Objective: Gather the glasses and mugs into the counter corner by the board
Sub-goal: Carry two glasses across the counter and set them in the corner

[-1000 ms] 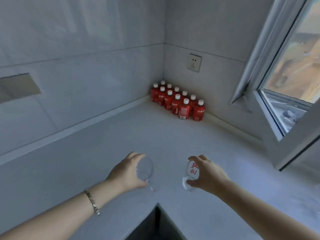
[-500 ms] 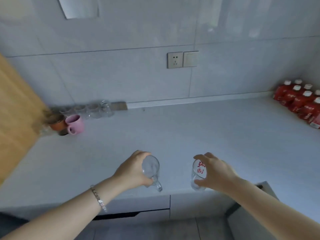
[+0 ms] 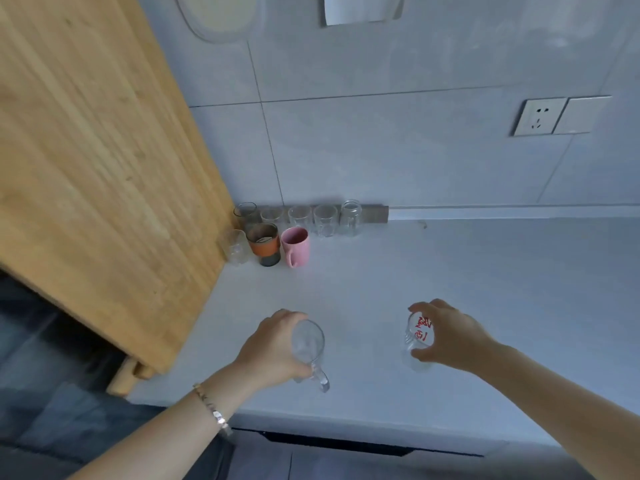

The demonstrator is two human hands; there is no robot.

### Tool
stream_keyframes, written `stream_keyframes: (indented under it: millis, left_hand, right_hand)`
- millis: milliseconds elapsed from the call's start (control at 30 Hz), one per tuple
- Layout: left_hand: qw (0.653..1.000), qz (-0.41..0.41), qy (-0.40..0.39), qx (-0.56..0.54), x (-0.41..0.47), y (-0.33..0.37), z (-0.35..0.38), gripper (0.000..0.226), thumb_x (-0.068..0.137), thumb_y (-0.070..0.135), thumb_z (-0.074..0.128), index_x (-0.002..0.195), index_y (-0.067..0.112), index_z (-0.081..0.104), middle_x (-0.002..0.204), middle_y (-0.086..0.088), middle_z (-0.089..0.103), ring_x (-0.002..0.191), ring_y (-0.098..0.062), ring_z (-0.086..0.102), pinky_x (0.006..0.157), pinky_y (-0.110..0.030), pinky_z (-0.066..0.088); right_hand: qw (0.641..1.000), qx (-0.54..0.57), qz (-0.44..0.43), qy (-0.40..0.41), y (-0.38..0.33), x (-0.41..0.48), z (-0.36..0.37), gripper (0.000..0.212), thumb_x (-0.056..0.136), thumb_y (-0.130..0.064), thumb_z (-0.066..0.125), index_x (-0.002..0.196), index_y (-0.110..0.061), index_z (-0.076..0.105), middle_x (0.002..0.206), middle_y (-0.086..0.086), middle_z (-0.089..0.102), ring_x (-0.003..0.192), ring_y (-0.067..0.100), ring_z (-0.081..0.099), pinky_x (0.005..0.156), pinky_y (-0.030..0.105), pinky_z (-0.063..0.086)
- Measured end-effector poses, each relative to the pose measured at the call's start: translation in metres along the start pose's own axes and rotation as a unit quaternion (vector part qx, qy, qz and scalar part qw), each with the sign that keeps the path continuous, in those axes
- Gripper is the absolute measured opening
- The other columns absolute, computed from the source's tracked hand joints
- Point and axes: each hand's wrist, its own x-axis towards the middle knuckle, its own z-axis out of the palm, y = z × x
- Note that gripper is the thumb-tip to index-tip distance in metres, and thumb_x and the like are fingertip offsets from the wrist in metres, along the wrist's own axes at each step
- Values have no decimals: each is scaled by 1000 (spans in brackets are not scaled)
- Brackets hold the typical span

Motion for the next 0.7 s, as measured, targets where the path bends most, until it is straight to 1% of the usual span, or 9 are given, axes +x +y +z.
stream_keyframes:
  millis: [67,200,333,400,467,533,600,633,700]
  left_hand:
    - [1000,3,1,11,13,-18,-15,87,59,29,79,136,24,40,138,7,42,127,-18,41,103,-36,43]
    - [999,14,2,32,49,-35,-37,85,61,26,78,136,24,39,139,4,42,127,-22,38,100,-36,45]
    - [999,17,-2,38,97,-33,-49,89,64,29,78,140,20,33,144,0,36,132,-24,33,104,-36,41]
    - [999,22,-7,42,125,-29,-51,90,63,28,79,140,19,34,144,-2,37,132,-24,35,104,-38,42]
    - [998,27,-15,51,155,-26,-51,88,62,27,80,138,19,37,142,-1,39,130,-22,37,102,-40,45]
    - [997,31,-19,65,186,-19,-53,83,61,26,80,134,20,42,135,2,44,125,-21,42,94,-39,49]
    - [994,45,-23,99,219,-13,-57,71,59,24,79,123,20,48,122,2,51,117,-23,50,79,-35,51]
    - [992,49,-28,111,235,-10,-58,67,60,23,78,120,20,50,119,1,53,115,-23,51,78,-35,52]
    - [991,52,-39,118,266,-6,-60,71,63,22,78,127,19,47,125,1,51,122,-21,47,90,-32,48]
  right_hand:
    - [1000,-5,7,-4,-18,16,4,69,72,-39,71,133,-31,41,127,-5,49,112,18,57,85,25,44]
    - [1000,-11,12,-4,-41,53,6,68,72,-38,71,133,-31,41,128,-5,50,113,19,57,86,26,45]
    - [1000,-7,10,4,-49,93,1,68,73,-37,71,133,-30,41,129,-4,50,113,19,57,87,27,46]
    - [1000,-7,6,3,-46,115,-3,68,73,-36,71,134,-30,41,129,-4,49,113,19,56,88,28,46]
    - [1000,-9,-1,-1,-42,139,-8,69,73,-36,71,134,-30,41,130,-5,49,114,18,56,89,28,46]
    - [1000,-9,-9,-6,-36,165,-15,69,73,-35,71,135,-30,40,130,-5,48,115,18,56,89,28,46]
    - [1000,-11,-14,-12,-31,191,-23,69,74,-35,70,135,-30,39,131,-5,47,115,18,56,89,27,46]
    - [1000,-11,-16,-14,-29,203,-27,69,74,-35,70,136,-30,39,132,-5,47,115,18,56,89,27,46]
    - [1000,-10,-20,-12,-25,226,-33,69,74,-34,70,136,-30,39,133,-4,47,115,18,56,90,27,47]
